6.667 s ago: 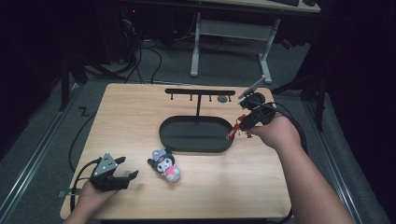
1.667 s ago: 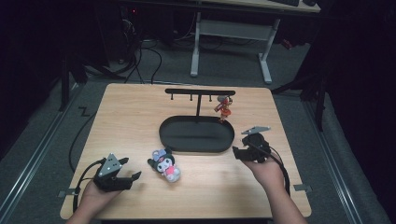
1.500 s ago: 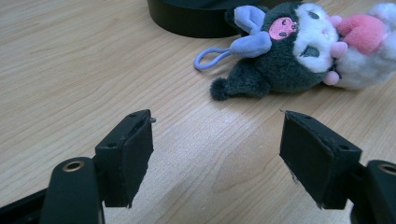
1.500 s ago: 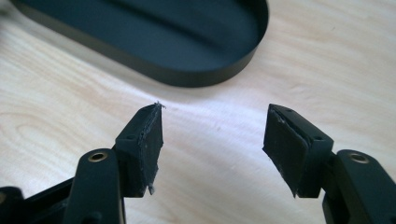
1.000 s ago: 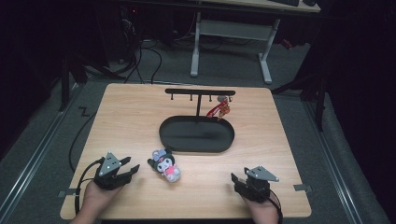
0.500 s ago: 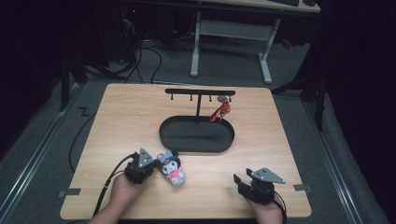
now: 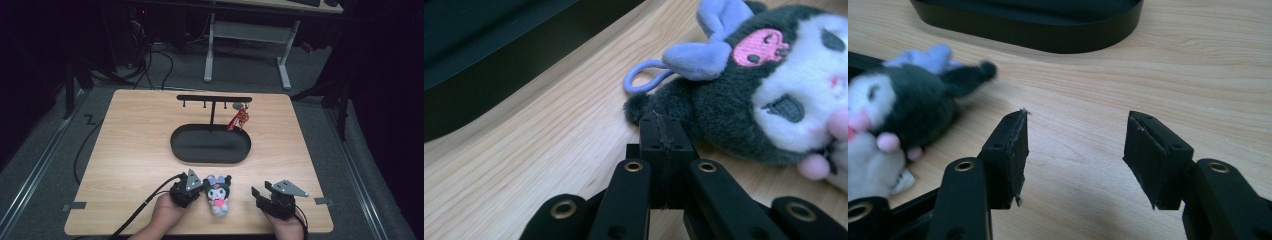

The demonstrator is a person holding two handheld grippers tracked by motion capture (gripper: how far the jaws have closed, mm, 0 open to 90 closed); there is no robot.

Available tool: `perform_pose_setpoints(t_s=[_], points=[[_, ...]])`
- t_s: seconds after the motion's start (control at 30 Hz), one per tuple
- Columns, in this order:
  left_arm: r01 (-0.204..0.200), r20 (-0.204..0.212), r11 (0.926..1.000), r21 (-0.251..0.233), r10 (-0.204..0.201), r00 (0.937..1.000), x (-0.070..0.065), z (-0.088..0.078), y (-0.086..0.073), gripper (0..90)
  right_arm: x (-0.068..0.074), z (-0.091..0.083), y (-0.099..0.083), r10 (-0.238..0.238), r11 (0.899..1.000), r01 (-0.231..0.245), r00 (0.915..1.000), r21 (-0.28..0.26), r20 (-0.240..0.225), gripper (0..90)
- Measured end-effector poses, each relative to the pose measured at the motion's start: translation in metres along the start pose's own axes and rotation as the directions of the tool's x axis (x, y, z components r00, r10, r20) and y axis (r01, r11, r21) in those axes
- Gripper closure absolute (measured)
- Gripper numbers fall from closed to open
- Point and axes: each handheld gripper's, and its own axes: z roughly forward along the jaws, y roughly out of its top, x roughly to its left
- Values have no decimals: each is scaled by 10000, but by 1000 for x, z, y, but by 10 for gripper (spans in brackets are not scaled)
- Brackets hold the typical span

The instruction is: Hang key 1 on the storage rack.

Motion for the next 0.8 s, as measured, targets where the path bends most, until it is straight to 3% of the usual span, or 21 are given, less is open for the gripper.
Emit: perform_pose_setpoints(t_s=[0.17, 0.33, 0.4, 0.43, 0.5, 0.6, 0.63, 0.67, 0.73, 0.8], points=[[29, -313, 9997, -231, -36, 9995, 9, -14, -4, 860, 11, -6, 2, 136, 9997, -143, 9991, -175, -401, 431], [166, -1006, 9982, -574, -223, 9947, 46, -60, -23, 732, 31, -10, 6, -121, 9994, 93, 9966, -348, -813, 438], [68, -1441, 9983, -574, -150, 9894, 59, -75, -33, 655, 41, -10, 7, -202, 9991, 164, 9944, -383, -1034, 446], [-62, -1932, 9985, -536, -43, 9812, 69, -86, -43, 632, 44, -9, 7, -234, 9991, 192, 9933, -382, -1130, 445], [18, -2412, 9978, -664, -178, 9703, 81, -96, -58, 586, 57, -7, 9, -284, 9993, 242, 9870, -285, -1579, 426], [630, -2159, 9911, -1171, -873, 9725, 94, -106, -73, 592, 72, -2, 11, -300, 9994, 252, 9762, -249, -2149, 341], [640, -2157, 9901, -1246, -900, 9723, 96, -109, -72, 590, 77, 0, 12, -305, 9995, 277, 9729, -153, -2291, 308], [495, -2343, 9873, -1507, -843, 9685, 98, -115, -71, 578, 80, 2, 13, -310, 9995, 297, 9720, -94, -2329, 280], [621, -2330, 9815, -1809, -1041, 9669, 101, -120, -71, 569, 90, 8, 12, -489, 9986, 522, 9738, 91, -2219, 239], [760, -2281, 9817, -1744, -1154, 9668, 104, -119, -74, 570, 96, 14, 9, -652, 9964, 750, 9764, 404, -2061, 196]])
